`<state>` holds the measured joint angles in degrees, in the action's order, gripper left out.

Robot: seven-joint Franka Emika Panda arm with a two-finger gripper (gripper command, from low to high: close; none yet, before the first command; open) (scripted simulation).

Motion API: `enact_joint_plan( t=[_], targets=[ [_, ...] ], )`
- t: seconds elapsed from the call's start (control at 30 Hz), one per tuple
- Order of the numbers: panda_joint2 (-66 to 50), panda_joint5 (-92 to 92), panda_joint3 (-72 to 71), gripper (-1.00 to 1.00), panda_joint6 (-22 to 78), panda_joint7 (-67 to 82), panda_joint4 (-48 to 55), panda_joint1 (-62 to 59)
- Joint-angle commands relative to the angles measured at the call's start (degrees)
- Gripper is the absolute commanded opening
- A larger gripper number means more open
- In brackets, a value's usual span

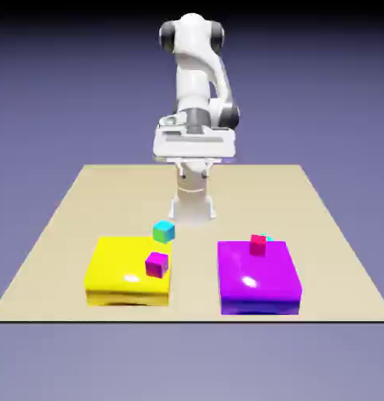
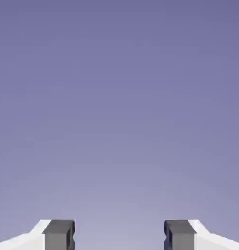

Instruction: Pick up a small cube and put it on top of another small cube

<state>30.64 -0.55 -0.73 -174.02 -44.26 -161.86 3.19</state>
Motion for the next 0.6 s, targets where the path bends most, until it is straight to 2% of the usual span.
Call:
enact_joint_plan(
  t=[0.0,0.47,0.57],
  targets=[
    [-1.68,-0.45,-0.6,0.0,-0.02,-1.5,-0.71,2.08],
    [-25.15,-6.78,-9.04,0.0,-0.22,-22.48,-10.68,31.15],
    [-27.38,-4.58,-9.56,0.0,-1.11,-21.51,-10.73,32.9]
  ],
)
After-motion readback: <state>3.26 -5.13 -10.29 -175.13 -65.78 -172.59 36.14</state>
